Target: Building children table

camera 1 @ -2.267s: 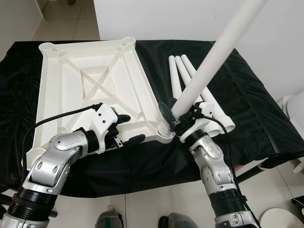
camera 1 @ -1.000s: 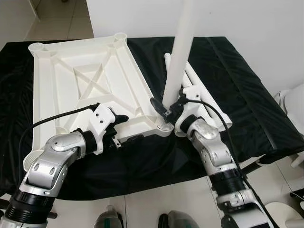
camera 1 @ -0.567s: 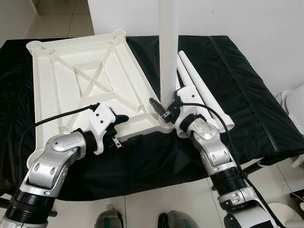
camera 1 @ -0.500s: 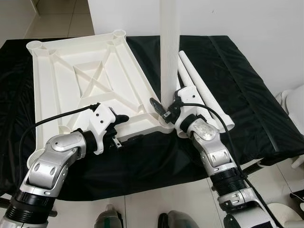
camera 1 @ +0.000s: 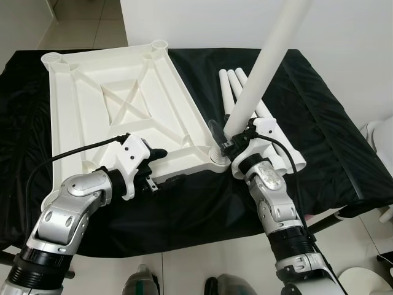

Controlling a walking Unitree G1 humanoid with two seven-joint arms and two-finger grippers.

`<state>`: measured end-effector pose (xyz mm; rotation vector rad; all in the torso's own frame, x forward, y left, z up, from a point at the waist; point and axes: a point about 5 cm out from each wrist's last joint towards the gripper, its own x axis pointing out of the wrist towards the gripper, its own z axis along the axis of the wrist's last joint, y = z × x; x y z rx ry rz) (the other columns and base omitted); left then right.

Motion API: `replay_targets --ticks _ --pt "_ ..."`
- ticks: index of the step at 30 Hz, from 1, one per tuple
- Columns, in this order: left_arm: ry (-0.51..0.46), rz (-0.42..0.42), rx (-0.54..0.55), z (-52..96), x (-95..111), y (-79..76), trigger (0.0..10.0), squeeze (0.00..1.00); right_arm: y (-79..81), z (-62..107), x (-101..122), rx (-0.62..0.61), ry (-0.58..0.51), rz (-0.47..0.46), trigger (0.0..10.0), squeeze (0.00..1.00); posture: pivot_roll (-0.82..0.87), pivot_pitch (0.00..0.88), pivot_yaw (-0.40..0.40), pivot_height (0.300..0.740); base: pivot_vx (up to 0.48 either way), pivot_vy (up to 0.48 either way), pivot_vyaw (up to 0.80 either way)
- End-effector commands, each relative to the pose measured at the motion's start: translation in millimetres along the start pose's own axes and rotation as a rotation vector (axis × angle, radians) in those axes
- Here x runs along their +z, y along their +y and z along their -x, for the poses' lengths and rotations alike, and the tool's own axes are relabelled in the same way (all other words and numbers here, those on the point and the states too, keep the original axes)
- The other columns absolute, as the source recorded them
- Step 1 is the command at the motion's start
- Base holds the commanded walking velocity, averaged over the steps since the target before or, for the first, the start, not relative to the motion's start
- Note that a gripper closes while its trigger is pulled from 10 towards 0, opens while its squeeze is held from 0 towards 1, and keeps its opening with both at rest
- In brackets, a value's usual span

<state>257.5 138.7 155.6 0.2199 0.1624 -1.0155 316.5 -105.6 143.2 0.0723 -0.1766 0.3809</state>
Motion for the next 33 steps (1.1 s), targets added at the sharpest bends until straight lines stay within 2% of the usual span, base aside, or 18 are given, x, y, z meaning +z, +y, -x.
replay_targets --ticks 1,6,12,21,29,33 --pt "0.009 0.002 0.038 -0.1 -2 2.3 10.0 0.00 -13.1 11.8 -24 -0.081 0.115 -0.013 10.0 0.00 0.00 0.005 -0.018 0.740 0.000 0.000 0.00" --pt "0.009 0.002 0.037 -0.1 -2 2.2 10.0 0.00 -10.3 10.1 -23 -0.070 0.113 0.004 10.0 0.00 0.01 0.006 -0.018 0.740 0.000 0.000 0.00" --pt "0.009 0.005 0.039 -0.1 -2 1.8 10.0 0.00 -4.0 -0.6 -18 -0.033 0.138 0.039 10.0 0.00 0.00 0.008 -0.017 0.740 0.000 0.000 0.00" --pt "0.007 0.010 0.043 0.0 -2 1.1 10.0 0.00 -3.4 -11.1 -17 -0.007 0.170 0.061 10.0 0.00 0.01 0.016 -0.021 0.740 0.000 0.000 0.00" --pt "0.006 0.014 0.046 0.6 -3 0.3 10.0 0.00 -3.3 -11.1 -18 -0.017 0.175 0.066 10.0 0.00 0.01 0.024 -0.024 0.740 0.000 0.000 0.00" --pt "0.005 0.017 0.047 1.0 -3 -0.5 10.0 0.00 -2.5 -9.7 -18 -0.077 0.158 0.063 10.0 0.00 0.01 0.029 -0.024 0.740 0.000 0.000 0.00"
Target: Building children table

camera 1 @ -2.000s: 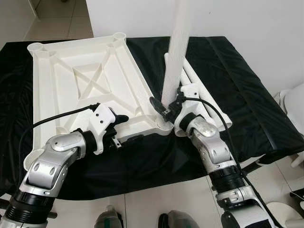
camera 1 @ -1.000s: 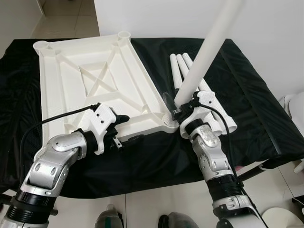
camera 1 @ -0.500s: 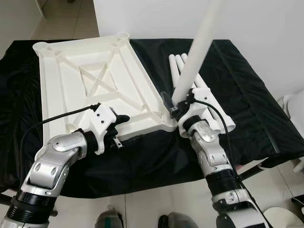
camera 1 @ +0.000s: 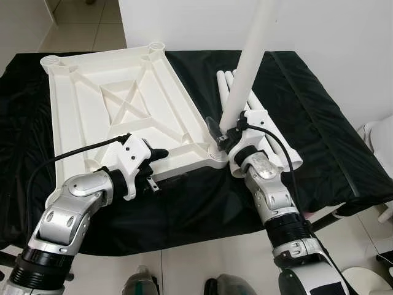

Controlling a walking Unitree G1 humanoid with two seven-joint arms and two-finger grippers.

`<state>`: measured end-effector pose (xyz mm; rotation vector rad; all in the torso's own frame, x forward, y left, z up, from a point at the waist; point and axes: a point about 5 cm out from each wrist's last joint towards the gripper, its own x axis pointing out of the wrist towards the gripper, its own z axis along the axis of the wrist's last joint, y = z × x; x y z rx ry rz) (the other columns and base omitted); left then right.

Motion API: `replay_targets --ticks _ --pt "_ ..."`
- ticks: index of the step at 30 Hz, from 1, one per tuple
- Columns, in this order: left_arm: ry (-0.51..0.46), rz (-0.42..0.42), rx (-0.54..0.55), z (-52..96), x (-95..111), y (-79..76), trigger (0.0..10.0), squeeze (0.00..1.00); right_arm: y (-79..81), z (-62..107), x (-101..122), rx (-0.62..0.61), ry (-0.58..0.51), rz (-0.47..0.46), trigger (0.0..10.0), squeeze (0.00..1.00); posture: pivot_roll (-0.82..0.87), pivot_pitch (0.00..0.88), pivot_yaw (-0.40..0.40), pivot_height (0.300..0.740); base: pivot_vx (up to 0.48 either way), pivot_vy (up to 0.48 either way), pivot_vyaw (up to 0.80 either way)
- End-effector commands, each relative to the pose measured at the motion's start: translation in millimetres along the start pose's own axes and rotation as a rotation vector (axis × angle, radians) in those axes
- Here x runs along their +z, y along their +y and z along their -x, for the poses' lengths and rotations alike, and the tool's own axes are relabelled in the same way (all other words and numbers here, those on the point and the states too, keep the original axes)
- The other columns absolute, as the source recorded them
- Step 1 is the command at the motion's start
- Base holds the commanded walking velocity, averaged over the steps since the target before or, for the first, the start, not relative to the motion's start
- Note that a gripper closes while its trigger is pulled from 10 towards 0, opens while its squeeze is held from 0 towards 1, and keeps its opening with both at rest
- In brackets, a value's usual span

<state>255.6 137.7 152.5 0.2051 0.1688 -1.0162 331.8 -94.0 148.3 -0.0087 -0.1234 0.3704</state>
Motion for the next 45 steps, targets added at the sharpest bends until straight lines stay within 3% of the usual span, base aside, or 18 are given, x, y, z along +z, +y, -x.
replay_targets --ticks 1,8,19,23,27,36,45 --pt "0.007 0.003 0.049 1.4 0 1.7 10.0 0.00 -6.3 8.4 -20 -0.107 0.087 -0.012 10.0 0.00 0.01 0.033 -0.025 0.740 0.000 0.000 0.00" --pt "0.007 0.008 0.050 1.4 -1 1.5 10.0 0.00 -4.4 5.1 -17 -0.240 0.053 0.011 10.0 0.00 0.01 0.036 -0.024 0.740 0.000 0.000 0.00" --pt "0.002 0.009 0.057 0.7 0 1.0 10.0 0.00 6.1 -10.3 -9 -0.371 0.041 -0.029 10.0 0.00 0.02 0.030 -0.036 0.740 0.000 0.000 0.00" --pt "-0.002 0.011 0.061 0.8 1 1.4 10.0 0.00 7.4 -16.8 -8 -0.472 0.052 -0.085 10.0 0.00 0.02 0.027 -0.037 0.740 0.000 0.000 0.00" --pt "-0.002 0.011 0.063 0.8 1 2.0 10.0 0.00 9.2 -19.5 -8 -0.526 0.046 -0.061 10.0 0.00 0.02 0.025 -0.036 0.740 0.000 0.000 0.00" --pt "-0.003 0.008 0.069 2.1 2 3.5 10.0 0.00 23.8 -20.5 -17 -0.489 0.060 -0.052 10.0 0.00 0.03 0.025 -0.036 0.740 0.000 0.000 0.00" --pt "-0.004 0.011 0.066 1.8 1 2.8 10.0 0.00 24.3 -20.4 -20 -0.493 0.059 -0.051 10.0 0.00 0.03 0.024 -0.036 0.740 0.000 0.000 0.00"
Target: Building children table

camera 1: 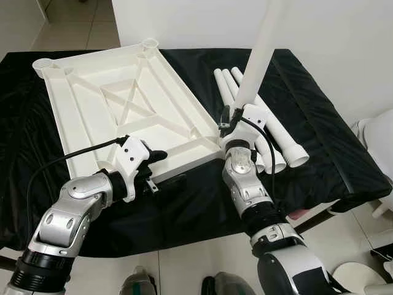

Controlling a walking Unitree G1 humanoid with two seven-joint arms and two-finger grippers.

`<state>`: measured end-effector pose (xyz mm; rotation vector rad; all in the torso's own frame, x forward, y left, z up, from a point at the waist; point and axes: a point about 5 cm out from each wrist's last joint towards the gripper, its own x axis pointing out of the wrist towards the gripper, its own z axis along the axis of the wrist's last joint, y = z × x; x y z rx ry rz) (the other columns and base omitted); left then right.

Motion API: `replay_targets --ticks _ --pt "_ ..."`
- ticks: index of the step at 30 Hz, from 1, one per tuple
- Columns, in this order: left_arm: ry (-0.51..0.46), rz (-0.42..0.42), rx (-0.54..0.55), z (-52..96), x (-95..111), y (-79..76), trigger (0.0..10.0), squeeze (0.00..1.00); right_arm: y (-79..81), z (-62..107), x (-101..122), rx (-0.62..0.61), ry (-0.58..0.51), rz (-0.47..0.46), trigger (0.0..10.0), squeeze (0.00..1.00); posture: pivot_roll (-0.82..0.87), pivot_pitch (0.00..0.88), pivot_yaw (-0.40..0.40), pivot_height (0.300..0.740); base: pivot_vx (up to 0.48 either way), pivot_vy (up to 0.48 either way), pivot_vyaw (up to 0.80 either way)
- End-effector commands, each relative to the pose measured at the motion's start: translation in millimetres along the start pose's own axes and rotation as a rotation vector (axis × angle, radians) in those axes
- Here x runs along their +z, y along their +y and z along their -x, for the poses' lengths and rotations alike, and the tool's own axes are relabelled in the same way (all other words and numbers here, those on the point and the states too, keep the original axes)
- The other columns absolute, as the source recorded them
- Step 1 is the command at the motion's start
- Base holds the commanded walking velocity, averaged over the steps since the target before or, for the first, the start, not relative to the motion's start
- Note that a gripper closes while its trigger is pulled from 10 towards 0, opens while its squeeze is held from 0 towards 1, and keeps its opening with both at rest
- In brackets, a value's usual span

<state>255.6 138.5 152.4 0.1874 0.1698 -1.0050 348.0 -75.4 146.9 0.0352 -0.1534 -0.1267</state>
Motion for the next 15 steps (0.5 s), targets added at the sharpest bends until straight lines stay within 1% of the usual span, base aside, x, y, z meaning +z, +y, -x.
replay_targets --ticks 1,2,6,7,9,13,14,15 --pt "0.002 -0.006 0.056 0.9 2 2.4 10.0 0.00 9.1 7.2 -18 -0.009 0.112 -0.030 10.0 0.00 0.03 0.024 -0.037 0.740 0.000 0.000 0.00" --pt "0.001 -0.006 0.056 0.6 2 2.4 10.0 0.00 7.4 6.8 -20 -0.023 0.130 -0.036 10.0 0.00 0.03 0.022 -0.037 0.740 0.000 0.000 0.00" --pt "0.000 -0.006 0.056 0.5 2 2.2 10.0 0.00 5.2 6.7 -22 -0.038 0.144 -0.047 10.0 0.00 0.03 0.022 -0.037 0.740 0.000 0.000 0.00" --pt "-0.001 -0.006 0.055 0.8 2 1.6 10.0 0.00 3.5 7.7 -26 -0.043 0.162 -0.057 10.0 0.00 0.03 0.022 -0.037 0.740 0.000 0.000 0.00" --pt "-0.001 -0.006 0.055 0.8 2 1.6 10.0 0.00 3.5 7.7 -26 -0.043 0.162 -0.057 10.0 0.00 0.03 0.022 -0.037 0.740 0.000 0.000 0.00" --pt "-0.001 -0.005 0.055 0.2 2 1.4 10.0 0.00 -9.3 11.4 -44 -0.077 0.261 -0.079 10.0 0.00 0.02 0.017 -0.041 0.740 0.000 0.000 0.00" --pt "-0.001 -0.005 0.055 0.2 2 1.4 10.0 0.00 -9.3 11.4 -44 -0.077 0.261 -0.079 10.0 0.00 0.02 0.017 -0.041 0.740 0.000 0.000 0.00" --pt "-0.001 -0.005 0.055 0.1 2 1.4 10.0 0.00 -11.6 12.4 -48 -0.082 0.291 -0.105 10.0 0.00 0.02 0.015 -0.040 0.740 0.000 0.000 0.00"
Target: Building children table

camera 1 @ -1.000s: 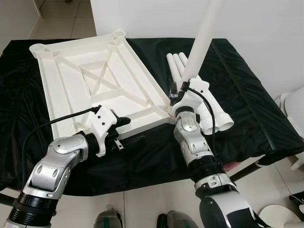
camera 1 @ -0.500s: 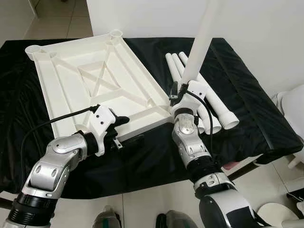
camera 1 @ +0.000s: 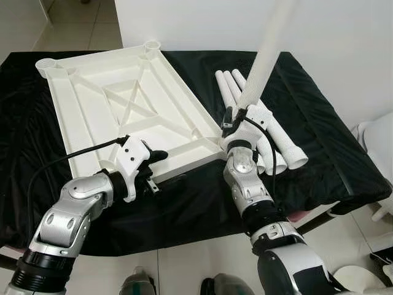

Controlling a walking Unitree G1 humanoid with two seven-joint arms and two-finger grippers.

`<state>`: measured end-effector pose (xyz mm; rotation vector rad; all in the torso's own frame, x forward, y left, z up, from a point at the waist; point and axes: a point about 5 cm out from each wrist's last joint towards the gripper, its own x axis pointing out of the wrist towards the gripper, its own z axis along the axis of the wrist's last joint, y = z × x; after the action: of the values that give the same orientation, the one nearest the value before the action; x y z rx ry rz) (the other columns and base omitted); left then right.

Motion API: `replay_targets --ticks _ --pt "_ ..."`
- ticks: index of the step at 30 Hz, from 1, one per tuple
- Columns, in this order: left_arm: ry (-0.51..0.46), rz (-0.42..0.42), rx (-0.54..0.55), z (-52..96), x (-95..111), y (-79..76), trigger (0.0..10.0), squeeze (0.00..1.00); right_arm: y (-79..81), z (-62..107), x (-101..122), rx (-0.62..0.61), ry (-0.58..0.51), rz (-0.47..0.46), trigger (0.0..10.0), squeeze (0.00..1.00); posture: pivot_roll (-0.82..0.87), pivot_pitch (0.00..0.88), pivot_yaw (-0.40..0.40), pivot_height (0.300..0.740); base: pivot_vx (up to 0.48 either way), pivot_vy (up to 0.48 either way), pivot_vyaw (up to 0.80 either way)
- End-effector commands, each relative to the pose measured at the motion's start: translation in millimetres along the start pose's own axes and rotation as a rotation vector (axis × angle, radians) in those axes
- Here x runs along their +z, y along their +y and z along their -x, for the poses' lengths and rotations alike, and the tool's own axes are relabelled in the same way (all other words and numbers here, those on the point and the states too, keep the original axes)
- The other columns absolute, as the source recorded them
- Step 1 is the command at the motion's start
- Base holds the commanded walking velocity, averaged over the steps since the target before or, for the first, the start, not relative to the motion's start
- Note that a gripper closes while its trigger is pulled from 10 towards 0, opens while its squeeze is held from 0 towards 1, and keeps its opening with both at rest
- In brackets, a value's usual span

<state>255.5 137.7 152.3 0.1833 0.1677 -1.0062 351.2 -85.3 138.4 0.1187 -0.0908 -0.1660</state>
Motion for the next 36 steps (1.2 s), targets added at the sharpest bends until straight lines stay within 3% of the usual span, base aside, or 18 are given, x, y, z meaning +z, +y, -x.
replay_targets --ticks 1,8,18,24,26,30,36 --pt "0.002 -0.007 0.056 0.8 2 1.9 10.0 0.00 -5.5 12.7 -40 -0.043 0.223 -0.026 10.0 0.00 0.02 0.015 -0.040 0.740 0.000 0.000 0.00" --pt "0.001 -0.007 0.051 -0.3 1 1.2 10.0 0.00 -16.8 9.8 -47 -0.099 0.302 -0.103 10.0 0.00 0.02 0.006 -0.039 0.740 0.000 0.000 0.00" --pt "-0.001 -0.010 0.047 -1.2 1 1.0 10.0 0.00 -9.3 8.7 -40 -0.030 0.232 -0.027 10.0 0.00 0.02 0.001 -0.040 0.740 0.000 0.000 0.00" --pt "-0.001 -0.008 0.050 -0.7 1 0.7 10.0 0.00 -8.2 11.6 -41 -0.081 0.223 -0.003 10.0 0.00 0.02 0.010 -0.041 0.740 0.000 0.000 0.00" --pt "0.000 -0.006 0.053 0.0 1 0.5 10.0 0.00 -9.6 12.2 -39 -0.126 0.200 0.015 10.0 0.00 0.02 0.014 -0.040 0.740 0.000 0.000 0.00" --pt "0.001 -0.003 0.057 1.4 1 0.1 10.0 0.00 -4.0 11.2 -35 -0.093 0.174 0.026 10.0 0.00 0.03 0.020 -0.044 0.740 0.000 0.000 0.00" --pt "0.010 0.010 0.059 4.4 -1 -1.6 10.0 0.00 0.7 4.1 -6 -0.033 0.014 0.062 10.0 0.00 0.03 0.029 -0.044 0.740 0.000 0.000 0.00"
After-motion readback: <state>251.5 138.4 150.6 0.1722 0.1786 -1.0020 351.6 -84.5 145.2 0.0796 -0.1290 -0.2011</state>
